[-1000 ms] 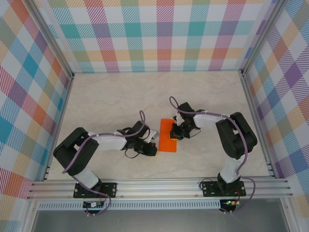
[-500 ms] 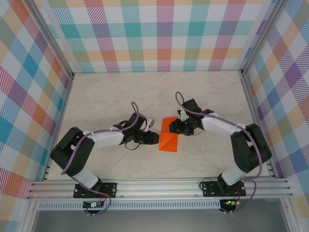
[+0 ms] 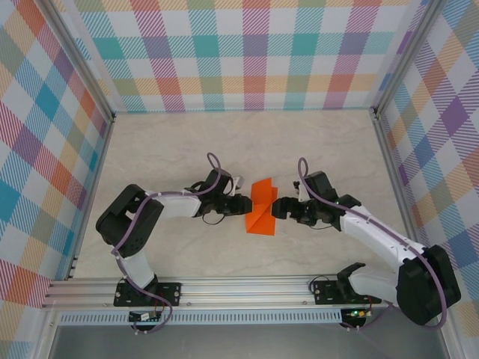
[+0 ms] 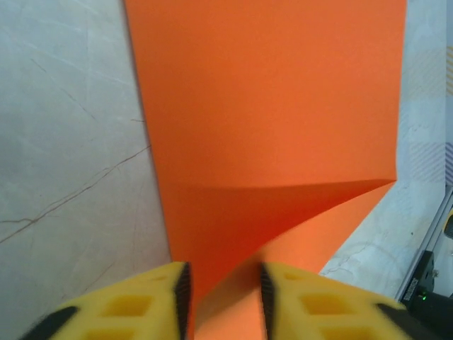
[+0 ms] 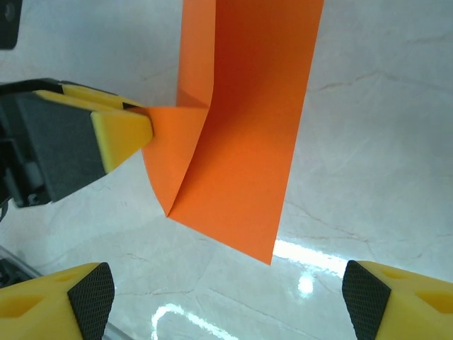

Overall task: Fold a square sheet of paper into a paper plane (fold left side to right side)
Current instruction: Fold the triangle a second time at the center of the table, then turn over the paper at the center of the table.

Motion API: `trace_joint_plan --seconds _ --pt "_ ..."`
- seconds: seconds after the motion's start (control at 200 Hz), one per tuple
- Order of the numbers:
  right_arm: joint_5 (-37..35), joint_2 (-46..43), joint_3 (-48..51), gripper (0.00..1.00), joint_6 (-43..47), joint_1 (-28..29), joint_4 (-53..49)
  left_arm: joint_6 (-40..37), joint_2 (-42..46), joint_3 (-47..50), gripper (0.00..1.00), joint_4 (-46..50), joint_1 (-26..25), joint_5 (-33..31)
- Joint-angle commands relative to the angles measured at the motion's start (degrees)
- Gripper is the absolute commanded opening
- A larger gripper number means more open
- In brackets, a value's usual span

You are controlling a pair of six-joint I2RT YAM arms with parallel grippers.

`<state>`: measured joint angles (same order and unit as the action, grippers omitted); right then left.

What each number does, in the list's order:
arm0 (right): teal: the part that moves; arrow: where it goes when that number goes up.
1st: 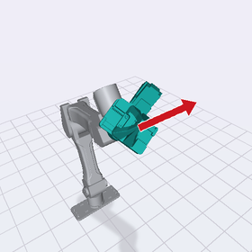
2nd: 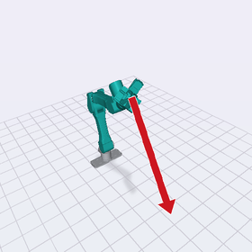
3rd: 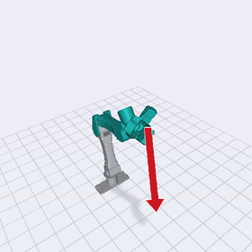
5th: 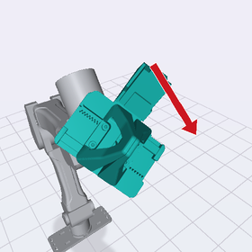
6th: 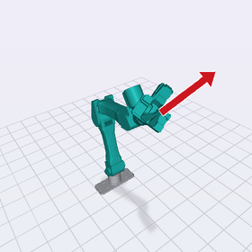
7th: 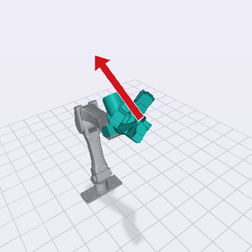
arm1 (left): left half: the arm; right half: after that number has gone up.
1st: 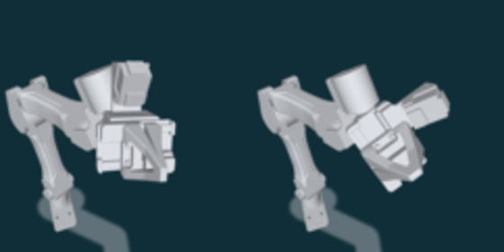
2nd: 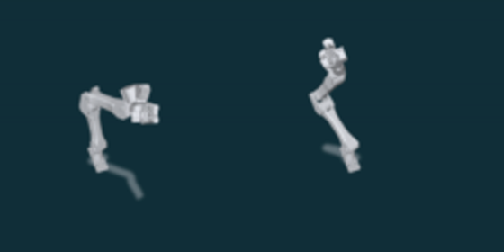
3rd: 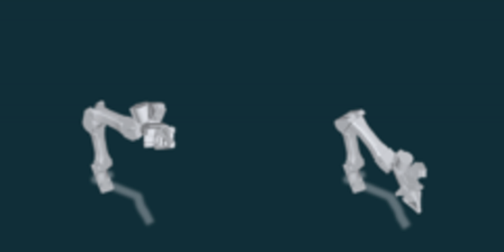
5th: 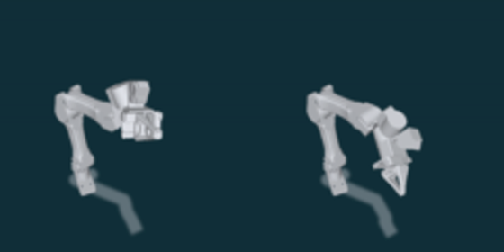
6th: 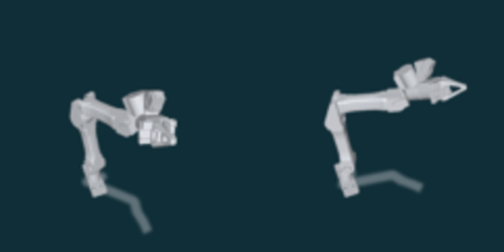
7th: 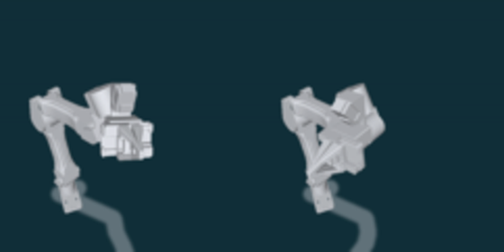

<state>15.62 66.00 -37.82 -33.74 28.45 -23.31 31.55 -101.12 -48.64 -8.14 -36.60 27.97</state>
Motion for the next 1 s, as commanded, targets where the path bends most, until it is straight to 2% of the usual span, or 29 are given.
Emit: trace_joint_plan --seconds 0.0,0.055,0.145,0.395,0.56,0.675,0.775,0.855,0.92,0.995 --pt "5.73 1.91 1.15 0.84 -2.64 -0.25 6.07 0.06 -0.68 -1.48 0.22 -1.44 0.54 0.53" --pt "7.20 4.28 1.31 0.82 -3.57 -0.23 9.00 -0.56 -0.17 -1.50 0.16 0.00 0.51 -0.99" --pt "8.88 8.68 0.38 0.80 -5.12 -0.15 13.56 -1.59 0.94 -1.04 0.14 1.38 0.50 -2.34" --pt "10.22 20.86 -6.64 0.70 -7.02 0.85 17.36 -1.94 1.92 -0.38 0.14 1.59 0.52 -2.58" --pt "9.97 27.50 -10.19 0.60 -8.21 1.76 17.44 -2.14 2.29 -0.58 0.16 2.03 0.55 -2.78" --pt "9.78 29.95 -11.60 0.45 -8.41 2.01 17.21 -2.45 3.61 -0.33 0.27 2.84 0.56 -3.66" --pt "9.82 29.83 -11.91 0.24 -7.32 2.01 17.00 -2.92 6.89 0.72 0.38 3.86 0.74 -5.31" --pt "9.69 28.10 -11.93 0.07 -5.51 1.71 16.27 -3.07 10.91 1.95 0.54 5.45 1.35 -6.81" --pt "11.06 25.86 -11.37 0.01 -4.03 0.73 16.76 -3.08 15.38 3.19 0.65 7.12 1.78 -8.58" --pt "15.27 22.17 -9.84 0.00 -3.29 -1.55 19.33 -2.97 21.65 4.79 0.79 8.93 2.31 -10.52"
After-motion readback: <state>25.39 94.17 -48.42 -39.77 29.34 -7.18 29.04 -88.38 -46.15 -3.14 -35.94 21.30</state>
